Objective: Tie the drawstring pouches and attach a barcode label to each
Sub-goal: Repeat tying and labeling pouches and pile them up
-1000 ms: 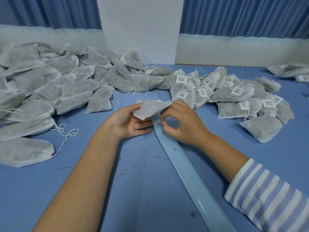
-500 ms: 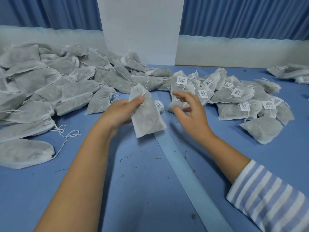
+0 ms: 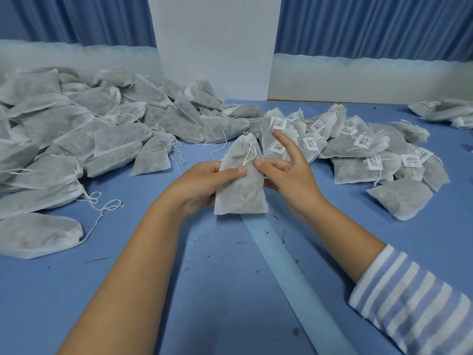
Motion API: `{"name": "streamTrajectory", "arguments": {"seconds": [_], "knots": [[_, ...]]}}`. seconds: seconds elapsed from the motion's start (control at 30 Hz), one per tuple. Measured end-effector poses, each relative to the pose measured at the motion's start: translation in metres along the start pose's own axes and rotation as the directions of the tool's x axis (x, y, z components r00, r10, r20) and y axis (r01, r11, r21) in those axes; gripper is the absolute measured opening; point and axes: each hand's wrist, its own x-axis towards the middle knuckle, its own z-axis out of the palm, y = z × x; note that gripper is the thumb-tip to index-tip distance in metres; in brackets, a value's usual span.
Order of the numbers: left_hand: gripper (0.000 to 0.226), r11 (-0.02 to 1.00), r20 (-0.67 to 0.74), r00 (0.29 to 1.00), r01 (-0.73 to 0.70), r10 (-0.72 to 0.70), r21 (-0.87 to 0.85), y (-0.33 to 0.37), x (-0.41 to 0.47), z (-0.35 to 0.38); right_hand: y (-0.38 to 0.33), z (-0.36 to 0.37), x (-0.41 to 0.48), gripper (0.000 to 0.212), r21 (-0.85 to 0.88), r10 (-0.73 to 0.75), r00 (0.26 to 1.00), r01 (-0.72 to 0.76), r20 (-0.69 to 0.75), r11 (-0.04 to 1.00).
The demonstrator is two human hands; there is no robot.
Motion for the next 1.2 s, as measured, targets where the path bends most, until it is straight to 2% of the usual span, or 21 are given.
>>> {"name": "streamTrajectory", "arguments": {"seconds": [0.1, 0.17, 0.3, 0.43, 0.53, 0.73, 0.87, 1.0, 1.13, 1.2], "knots": [[0.031, 0.999, 0.016, 0.999, 0.03, -0.029, -0.029, 0.002, -0.001, -0.003, -0.001, 0.001, 0.0, 0.064, 0.007, 0.013, 1.0, -0.013, -0.005, 1.0], [0.033, 0.999, -0.023, 0.999, 0.038, -0.038, -0.015, 0.002, 0.0, -0.005, -0.002, 0.001, -0.001, 0.057, -0.012, 0.02, 0.999, -0.021, -0.033, 1.0], [0.033, 0.995, -0.153, 0.985, 0.086, -0.078, 0.053, 0.002, 0.001, -0.013, -0.007, -0.001, 0.001, 0.027, -0.115, -0.023, 0.989, 0.007, -0.143, 0.993], [0.025, 0.989, -0.189, 0.978, 0.109, -0.088, 0.103, 0.002, 0.001, -0.015, -0.011, -0.002, 0.0, 0.005, -0.134, -0.039, 0.988, 0.019, -0.146, 0.991], [0.018, 0.986, -0.166, 0.982, 0.112, -0.091, 0.12, 0.002, 0.0, -0.013, -0.013, 0.0, -0.002, 0.013, -0.191, -0.025, 0.996, 0.009, -0.081, 0.982], [0.018, 0.973, -0.052, 0.995, 0.096, -0.087, 0.21, 0.002, -0.002, -0.009, -0.014, 0.002, -0.003, 0.015, -0.299, -0.008, 1.0, 0.015, 0.025, 0.954], [0.016, 0.966, 0.012, 0.995, 0.091, -0.097, 0.243, 0.001, -0.002, -0.009, -0.011, 0.0, -0.003, 0.014, -0.399, -0.053, 0.998, 0.067, 0.044, 0.915], [0.002, 0.97, 0.057, 0.995, 0.07, -0.085, 0.232, 0.003, -0.003, -0.009, -0.006, -0.001, -0.002, 0.018, -0.459, -0.125, 0.99, 0.14, 0.063, 0.877], [0.001, 0.967, 0.07, 0.996, 0.034, -0.054, 0.254, 0.002, -0.005, -0.008, -0.003, 0.0, -0.003, 0.023, -0.489, -0.182, 0.981, 0.193, 0.069, 0.851], [0.009, 0.968, 0.081, 0.996, 0.018, -0.039, 0.251, 0.002, -0.006, -0.007, -0.002, 0.0, -0.003, 0.024, -0.508, -0.22, 0.973, 0.223, 0.066, 0.832]]}}
